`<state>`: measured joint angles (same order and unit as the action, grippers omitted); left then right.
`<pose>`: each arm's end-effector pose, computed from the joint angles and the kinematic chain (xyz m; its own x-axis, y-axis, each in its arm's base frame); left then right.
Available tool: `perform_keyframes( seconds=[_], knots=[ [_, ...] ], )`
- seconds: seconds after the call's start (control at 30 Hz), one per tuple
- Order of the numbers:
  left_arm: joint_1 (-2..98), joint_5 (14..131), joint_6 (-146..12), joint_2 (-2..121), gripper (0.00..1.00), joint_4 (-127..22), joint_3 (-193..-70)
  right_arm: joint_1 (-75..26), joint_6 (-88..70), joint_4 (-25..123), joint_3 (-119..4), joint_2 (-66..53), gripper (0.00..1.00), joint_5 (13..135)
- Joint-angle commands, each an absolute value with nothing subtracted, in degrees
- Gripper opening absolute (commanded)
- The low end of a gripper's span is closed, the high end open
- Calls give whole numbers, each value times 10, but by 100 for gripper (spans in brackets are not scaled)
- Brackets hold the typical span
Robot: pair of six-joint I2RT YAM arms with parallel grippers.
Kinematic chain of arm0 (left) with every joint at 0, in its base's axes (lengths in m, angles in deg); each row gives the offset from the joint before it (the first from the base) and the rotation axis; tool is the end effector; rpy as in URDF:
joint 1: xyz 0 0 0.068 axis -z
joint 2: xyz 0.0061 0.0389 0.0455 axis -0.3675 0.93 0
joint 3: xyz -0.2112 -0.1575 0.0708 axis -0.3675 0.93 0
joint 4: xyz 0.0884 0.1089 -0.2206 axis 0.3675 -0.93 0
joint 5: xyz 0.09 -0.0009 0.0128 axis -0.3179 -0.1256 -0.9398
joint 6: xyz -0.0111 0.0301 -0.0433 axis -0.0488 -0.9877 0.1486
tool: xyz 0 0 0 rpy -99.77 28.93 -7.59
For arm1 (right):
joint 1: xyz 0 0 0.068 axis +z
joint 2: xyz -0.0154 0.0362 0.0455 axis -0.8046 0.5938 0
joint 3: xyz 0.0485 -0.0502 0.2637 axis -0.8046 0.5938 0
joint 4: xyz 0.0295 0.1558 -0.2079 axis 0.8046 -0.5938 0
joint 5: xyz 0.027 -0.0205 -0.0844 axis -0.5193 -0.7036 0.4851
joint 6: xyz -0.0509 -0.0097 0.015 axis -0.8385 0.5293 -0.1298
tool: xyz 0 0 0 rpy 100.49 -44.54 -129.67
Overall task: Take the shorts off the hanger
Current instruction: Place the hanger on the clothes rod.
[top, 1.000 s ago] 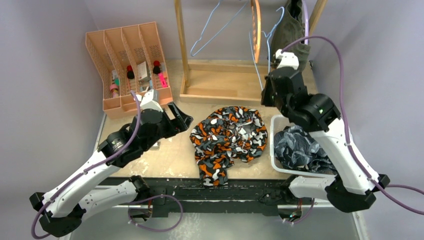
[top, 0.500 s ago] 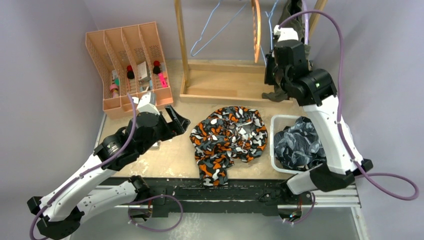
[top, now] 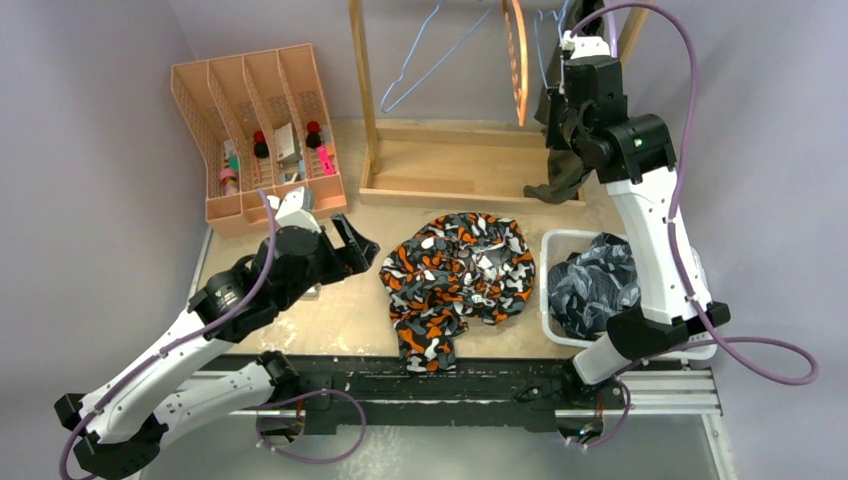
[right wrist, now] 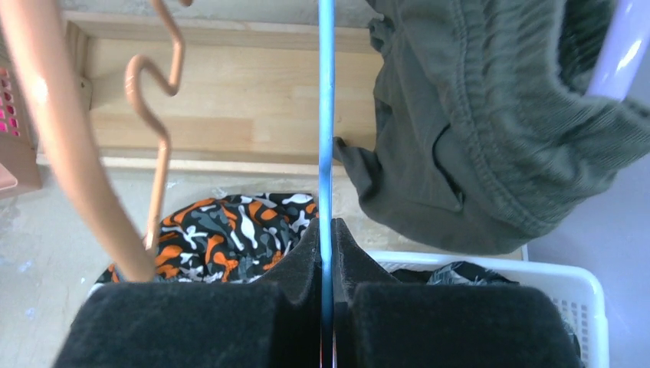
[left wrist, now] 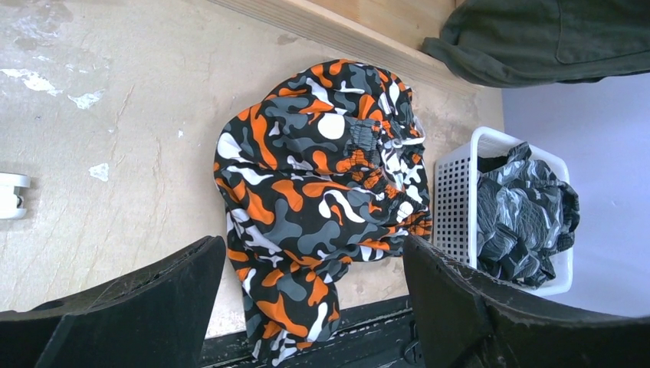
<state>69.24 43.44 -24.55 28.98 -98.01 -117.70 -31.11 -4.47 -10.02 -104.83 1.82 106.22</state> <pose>0.1094 -0.1015 0.3635 -0.5841 -0.4862 -0.6500 0.0142 0.7946 -0.6070 0.2670 0.0941 0.5168 -0.3975 0.0276 -0.9172 0.0799 0.9968 -0.0046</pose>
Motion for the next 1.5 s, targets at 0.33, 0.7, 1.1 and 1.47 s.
perform_keyframes(
  seconds=[0.33, 0.7, 1.1, 1.47],
  knots=[
    [691, 430, -249, 287, 87, -978, -1156, -368, -127, -51, -1136, 60, 0, 988],
    [691, 438, -252, 288, 87, -967, -1151, -383, -127, -38, -1163, 91, 0, 962],
    [691, 435, -251, 286, 88, -965, -1151, -383, -117, -31, -1115, 84, 0, 937],
    [691, 447, -248, 291, 87, -963, -1149, -383, -99, 12, -1031, 12, 23, 851]
  ],
)
